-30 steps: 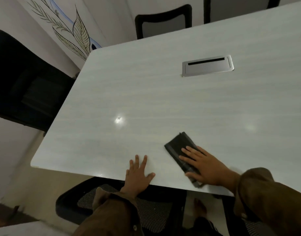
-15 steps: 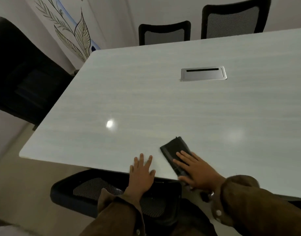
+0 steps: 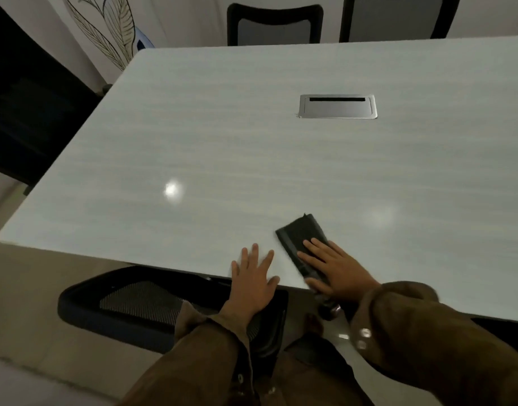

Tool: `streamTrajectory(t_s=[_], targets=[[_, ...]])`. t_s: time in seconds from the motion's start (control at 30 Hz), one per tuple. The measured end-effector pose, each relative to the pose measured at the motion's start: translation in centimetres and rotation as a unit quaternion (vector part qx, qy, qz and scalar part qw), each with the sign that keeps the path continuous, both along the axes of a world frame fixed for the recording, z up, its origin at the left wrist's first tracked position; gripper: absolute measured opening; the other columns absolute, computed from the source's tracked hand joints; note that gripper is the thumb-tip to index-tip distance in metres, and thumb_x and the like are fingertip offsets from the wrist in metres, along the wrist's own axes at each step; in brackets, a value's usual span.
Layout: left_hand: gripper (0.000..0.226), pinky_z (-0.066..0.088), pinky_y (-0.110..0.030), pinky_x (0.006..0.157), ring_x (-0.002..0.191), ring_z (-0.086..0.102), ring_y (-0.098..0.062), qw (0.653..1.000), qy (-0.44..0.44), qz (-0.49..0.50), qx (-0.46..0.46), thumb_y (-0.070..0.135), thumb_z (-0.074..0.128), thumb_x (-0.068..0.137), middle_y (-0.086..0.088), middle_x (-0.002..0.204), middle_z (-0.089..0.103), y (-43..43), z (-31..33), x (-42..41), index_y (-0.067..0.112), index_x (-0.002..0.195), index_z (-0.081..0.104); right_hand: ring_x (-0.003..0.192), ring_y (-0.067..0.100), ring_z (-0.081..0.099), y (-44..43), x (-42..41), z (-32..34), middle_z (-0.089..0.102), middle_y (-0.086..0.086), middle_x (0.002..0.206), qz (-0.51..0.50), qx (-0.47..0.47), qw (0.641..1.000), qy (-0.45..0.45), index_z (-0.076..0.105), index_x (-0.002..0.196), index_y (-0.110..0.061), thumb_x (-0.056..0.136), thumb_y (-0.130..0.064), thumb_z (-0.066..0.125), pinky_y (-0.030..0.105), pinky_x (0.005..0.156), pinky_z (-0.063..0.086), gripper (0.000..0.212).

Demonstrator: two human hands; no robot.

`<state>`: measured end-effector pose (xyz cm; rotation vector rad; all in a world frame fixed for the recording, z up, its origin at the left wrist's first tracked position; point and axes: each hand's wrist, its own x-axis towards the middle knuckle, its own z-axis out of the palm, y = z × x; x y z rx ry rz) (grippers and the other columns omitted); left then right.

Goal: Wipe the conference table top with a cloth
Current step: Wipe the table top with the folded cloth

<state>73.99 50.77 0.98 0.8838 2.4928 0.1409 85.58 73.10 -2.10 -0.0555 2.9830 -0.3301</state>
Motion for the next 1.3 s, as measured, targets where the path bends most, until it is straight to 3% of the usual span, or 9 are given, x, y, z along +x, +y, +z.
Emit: streamTrajectory(t_s=[0.1,0.23,0.47,0.63,0.87,0.93,1.03,1.17,1.3], targets=[[0.065,-0.004,-0.048,0.120,0.151,-0.014,-0.029,0.999,0.032,-0.004,0.004,0.055,0.029,0.100,-0.003,0.164,-0.013,-0.4,-1.3,0.7,0.037,0.156,0.000,0.151,0.020,0.021,5.8,2.9,0.0,0.026,0.001,0.163,0.001,0.002,1.000,0.012,0.033,0.154,-0.029,0.100,-0.062,0.030,0.041,0.121,0.018,0.064],[0.076,-0.007,-0.045,0.120,0.145,-0.025,-0.019,0.999,0.027,0.021,0.015,0.064,0.001,0.081,0.004,0.159,-0.022,0.1,-1.7,1.1,0.042,0.153,-0.005,0.148,0.028,0.030,11.6,-0.1,0.1,0.034,0.008,0.159,-0.127,-0.019,0.992,-0.006,0.040,0.151,-0.025,0.098,-0.068,0.020,0.050,0.116,0.030,0.072],[0.074,-0.004,-0.043,0.120,0.148,-0.020,-0.017,0.999,0.021,0.043,-0.012,0.063,0.006,0.083,0.007,0.160,-0.020,0.6,-1.1,1.5,0.043,0.154,-0.002,0.154,0.028,-0.004,13.6,-15.1,1.1,-0.001,0.010,0.167,-0.323,-0.021,0.943,-0.080,0.006,0.160,-0.021,0.103,-0.056,0.022,0.053,0.123,0.002,0.069],[0.073,-0.002,-0.043,0.120,0.151,-0.013,-0.020,0.998,0.012,0.065,0.001,0.063,0.012,0.084,0.006,0.163,-0.013,0.9,-0.8,1.7,0.044,0.154,0.002,0.154,0.029,0.000,7.4,-13.5,0.7,0.005,0.012,0.167,-0.194,-0.022,0.979,-0.065,0.011,0.160,-0.019,0.103,-0.054,0.022,0.051,0.122,0.005,0.068],[0.065,0.001,-0.048,0.121,0.151,-0.011,-0.026,0.997,0.004,0.082,0.011,0.041,0.040,0.101,-0.001,0.165,-0.008,1.1,-0.5,2.0,0.039,0.155,0.004,0.152,0.021,0.020,6.4,3.3,-0.6,0.026,0.004,0.163,0.033,-0.025,0.999,0.008,0.038,0.153,-0.022,0.101,-0.054,0.038,0.043,0.123,0.017,0.061],[0.065,0.002,-0.051,0.122,0.151,-0.011,-0.029,0.995,-0.001,0.096,-0.008,0.036,0.039,0.102,-0.004,0.165,-0.010,1.6,-0.3,2.4,0.035,0.157,0.002,0.152,0.019,0.019,8.7,6.5,-0.1,0.026,0.002,0.163,0.009,-0.013,1.000,0.013,0.038,0.152,-0.025,0.100,-0.054,0.039,0.043,0.123,0.020,0.060],[0.067,0.004,-0.053,0.121,0.150,-0.011,-0.034,0.994,-0.024,0.104,-0.022,0.035,0.039,0.102,-0.008,0.164,-0.012,4.2,0.6,2.9,0.028,0.157,0.002,0.152,0.021,0.018,9.9,7.1,1.0,0.022,-0.001,0.163,-0.171,-0.023,0.985,-0.011,0.035,0.153,-0.027,0.097,-0.058,0.033,0.044,0.123,0.020,0.064],[0.067,0.003,-0.053,0.120,0.151,-0.011,-0.030,0.999,-0.024,-0.048,-0.003,0.047,0.036,0.102,-0.003,0.165,-0.013,7.2,0.5,4.6,0.032,0.157,0.001,0.154,0.026,0.004,5.2,2.3,2.1,0.010,0.007,0.167,-0.399,-0.066,0.914,-0.040,0.022,0.158,-0.023,0.102,-0.048,0.038,0.048,0.124,0.008,0.064],[0.071,-0.003,-0.050,0.120,0.151,-0.015,-0.026,0.998,-0.002,-0.067,0.000,0.054,0.037,0.099,0.002,0.164,-0.017,6.8,-0.7,5.0,0.038,0.156,-0.002,0.154,0.021,-0.002,2.9,3.7,2.6,0.002,0.001,0.167,-0.258,-0.064,0.961,-0.080,0.016,0.159,-0.028,0.102,-0.051,0.038,0.047,0.125,0.006,0.065]])
